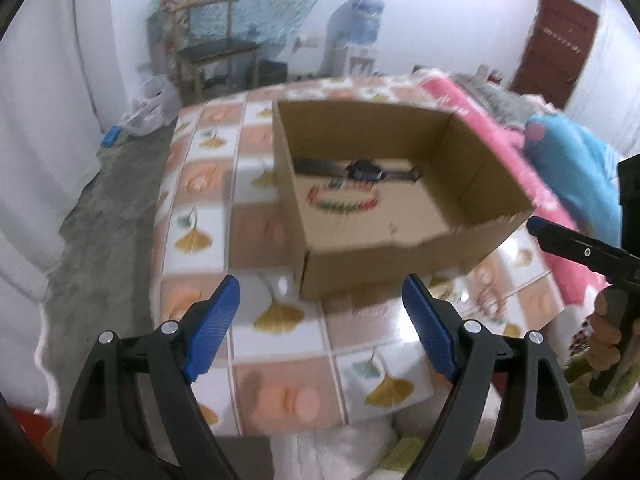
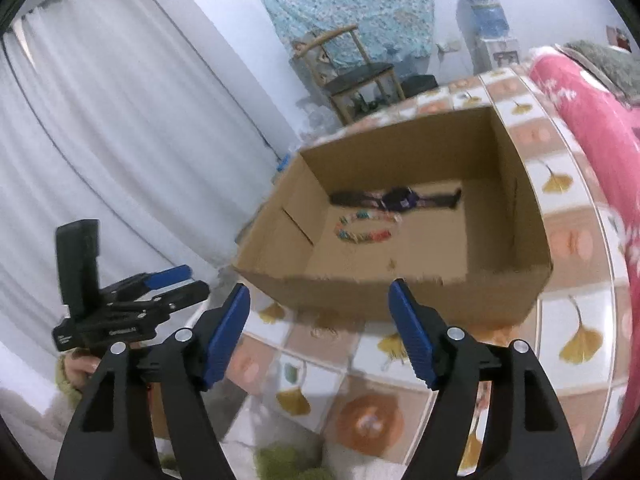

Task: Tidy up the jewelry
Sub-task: 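Withdraw both tools from the box and move them to the remaining gold earrings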

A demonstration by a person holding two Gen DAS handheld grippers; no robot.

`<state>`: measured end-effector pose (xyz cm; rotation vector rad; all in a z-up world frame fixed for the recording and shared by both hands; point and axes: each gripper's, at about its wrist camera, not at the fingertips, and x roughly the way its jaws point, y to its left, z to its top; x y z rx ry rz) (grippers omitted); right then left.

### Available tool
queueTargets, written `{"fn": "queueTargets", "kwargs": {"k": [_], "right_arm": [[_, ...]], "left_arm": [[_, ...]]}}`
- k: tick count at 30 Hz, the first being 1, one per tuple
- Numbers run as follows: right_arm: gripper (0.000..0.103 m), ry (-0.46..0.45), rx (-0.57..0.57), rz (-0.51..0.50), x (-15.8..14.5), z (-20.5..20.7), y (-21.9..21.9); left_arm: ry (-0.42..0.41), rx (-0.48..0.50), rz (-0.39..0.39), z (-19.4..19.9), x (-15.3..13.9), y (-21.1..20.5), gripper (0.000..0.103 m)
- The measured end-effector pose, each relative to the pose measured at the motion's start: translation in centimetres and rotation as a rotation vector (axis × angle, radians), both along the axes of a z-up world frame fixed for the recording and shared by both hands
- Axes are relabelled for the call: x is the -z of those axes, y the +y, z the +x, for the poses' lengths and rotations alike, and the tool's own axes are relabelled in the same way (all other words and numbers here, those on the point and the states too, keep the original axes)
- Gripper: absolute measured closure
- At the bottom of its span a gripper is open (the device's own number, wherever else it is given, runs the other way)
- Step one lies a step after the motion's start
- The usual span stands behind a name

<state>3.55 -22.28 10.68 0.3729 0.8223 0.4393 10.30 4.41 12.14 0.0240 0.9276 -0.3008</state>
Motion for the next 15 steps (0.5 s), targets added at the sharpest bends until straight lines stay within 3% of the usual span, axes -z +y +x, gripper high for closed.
{"fn": "queueTargets", "kwargs": {"k": [4,9,15], "right_arm": [[0.033,0.043,0.026,-0.024,2.2,-0.7,-0.1],[0.033,0.075,0.043,-0.055,4.2,-1.5,-0.2],[0.028,0.083,0.038,-0.092,5.4,-2.0,0.2]], "left_arm": [[0.044,-0.057,0.051,-0.7,2.5,-0.6,0.023],[0.129,-0.110,0.061,-2.1,5.4,-1.0,0.023],[0.120,-0.138,0.087,-3.7,6.0,-1.8,0.023]]}}
